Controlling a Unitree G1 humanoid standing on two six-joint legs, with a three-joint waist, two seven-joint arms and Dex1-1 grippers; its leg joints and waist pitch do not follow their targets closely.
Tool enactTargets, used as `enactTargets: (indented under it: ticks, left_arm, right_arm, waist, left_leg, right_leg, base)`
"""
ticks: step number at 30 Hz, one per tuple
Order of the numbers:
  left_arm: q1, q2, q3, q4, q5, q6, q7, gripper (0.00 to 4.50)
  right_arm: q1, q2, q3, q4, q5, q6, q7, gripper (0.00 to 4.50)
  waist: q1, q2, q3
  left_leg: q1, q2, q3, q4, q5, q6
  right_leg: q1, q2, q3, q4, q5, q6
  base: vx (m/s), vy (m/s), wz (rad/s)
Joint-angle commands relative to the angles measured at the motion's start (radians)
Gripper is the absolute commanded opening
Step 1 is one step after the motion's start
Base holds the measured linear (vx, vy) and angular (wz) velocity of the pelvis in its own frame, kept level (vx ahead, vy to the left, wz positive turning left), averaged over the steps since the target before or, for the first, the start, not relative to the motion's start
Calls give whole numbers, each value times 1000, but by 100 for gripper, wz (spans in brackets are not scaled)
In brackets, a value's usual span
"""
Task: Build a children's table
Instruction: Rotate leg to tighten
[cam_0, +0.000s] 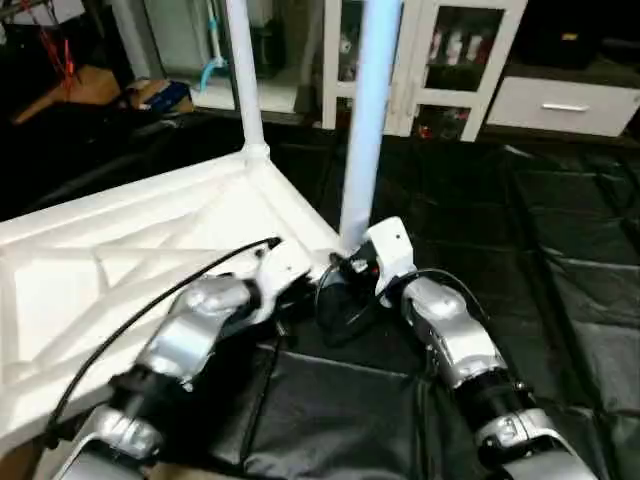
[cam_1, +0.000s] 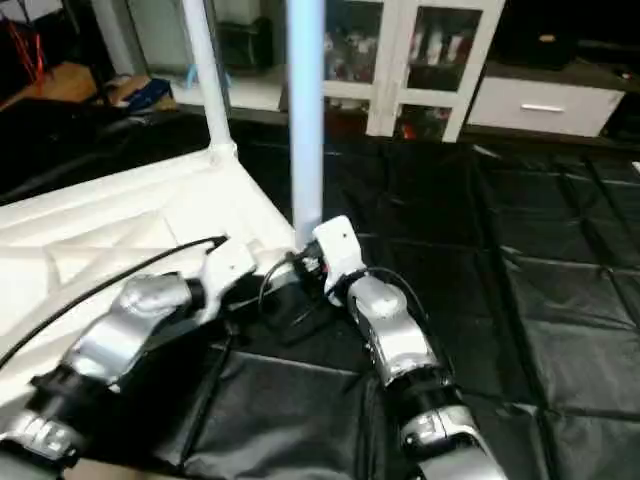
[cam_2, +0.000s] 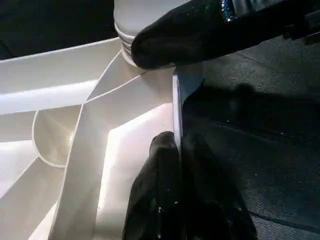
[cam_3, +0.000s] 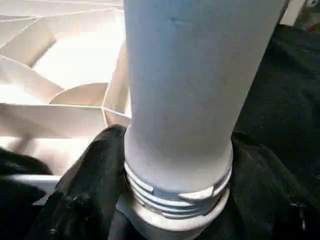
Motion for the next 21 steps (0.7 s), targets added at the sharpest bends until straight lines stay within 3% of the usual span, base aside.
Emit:
enactTargets:
  ticks: [1, 2, 4, 5, 7, 9, 11, 14, 18, 21]
  left_arm:
    - [-25, -21, -15, 16, 5, -47, 25, 0]
    - [-22, -19, -17, 13, 3, -49, 15, 0]
    - [-15, -9, -24, 7, 4, -64, -8, 0]
    - [-8, -4, -24, 3, 1, -68, -21, 0]
    - [8, 13, -25, -12, -8, -82, -54, 0]
    - [25, 30, -26, -29, -18, -93, -84, 0]
    - [64, 70, -31, -77, -39, -102, -150, 0]
    - [117, 115, -27, -150, -89, -101, -235, 0]
    - [187, 160, -22, -262, -162, -80, -332, 0]
    - [205, 172, -23, -294, -179, -71, -350, 0]
  right_arm:
    - [12, 27, 38, 4, -10, -29, 56, 272]
    - [10, 23, 41, -5, -5, -43, 77, 272]
    - [12, 10, 29, -34, 39, -55, 149, 272]
    - [15, 1, 20, -54, 58, -54, 178, 307]
    - [13, -28, 4, -89, 96, -50, 244, 342]
    - [8, -55, -4, -108, 123, -45, 300, 342]
    - [0, -114, -24, -156, 201, 6, 444, 369]
    - [10, -231, 12, -223, 252, 73, 678, 387]
    - [43, -381, 46, -278, 275, 78, 902, 392]
    - [52, -411, 48, -284, 278, 76, 943, 392]
  waist:
    - [0, 1, -65]
    - [2, 9, -64]
    - [0, 3, -61]
    - [1, 3, -61]
    - [1, 5, -60]
    - [1, 4, -60]
    - [2, 3, -63]
    - [3, 7, -60]
    - [11, -3, -56]
    - [16, -3, -53]
  left_leg:
    - [7, 32, -5, -72, -116, 68]
    - [8, 33, -6, -74, -132, 63]
    - [8, 35, -6, -78, -191, 46]
    - [9, 36, -8, -78, -198, 43]
    - [8, 36, -9, -80, -208, 41]
    - [6, 38, -8, -79, -194, 49]
    - [3, 38, -11, -76, -180, 68]
    - [5, 43, -11, -76, -174, 94]
    - [7, 45, -5, -75, -185, 98]
    - [6, 44, -5, -79, -200, 88]
  right_leg:
    - [51, -37, 29, -53, -18, -269]
    - [51, -37, 28, -54, -43, -267]
    - [51, -38, 29, -63, -120, -254]
    - [51, -38, 29, -63, -130, -250]
    - [51, -37, 28, -63, -131, -248]
    - [51, -37, 29, -61, -108, -252]
    - [60, -38, 27, -55, -77, -260]
    - [56, -37, 24, -53, -76, -272]
    - [51, -39, 28, -59, -119, -281]
    - [48, -38, 28, -63, -177, -266]
  base:
    - [0, 0, 0]
    - [0, 0, 0]
    - [0, 0, 0]
    - [0, 0, 0]
    - [0, 0, 0]
    - [0, 0, 0]
    - [0, 0, 0]
    - [0, 0, 0]
    - [0, 0, 0]
    - [0, 0, 0]
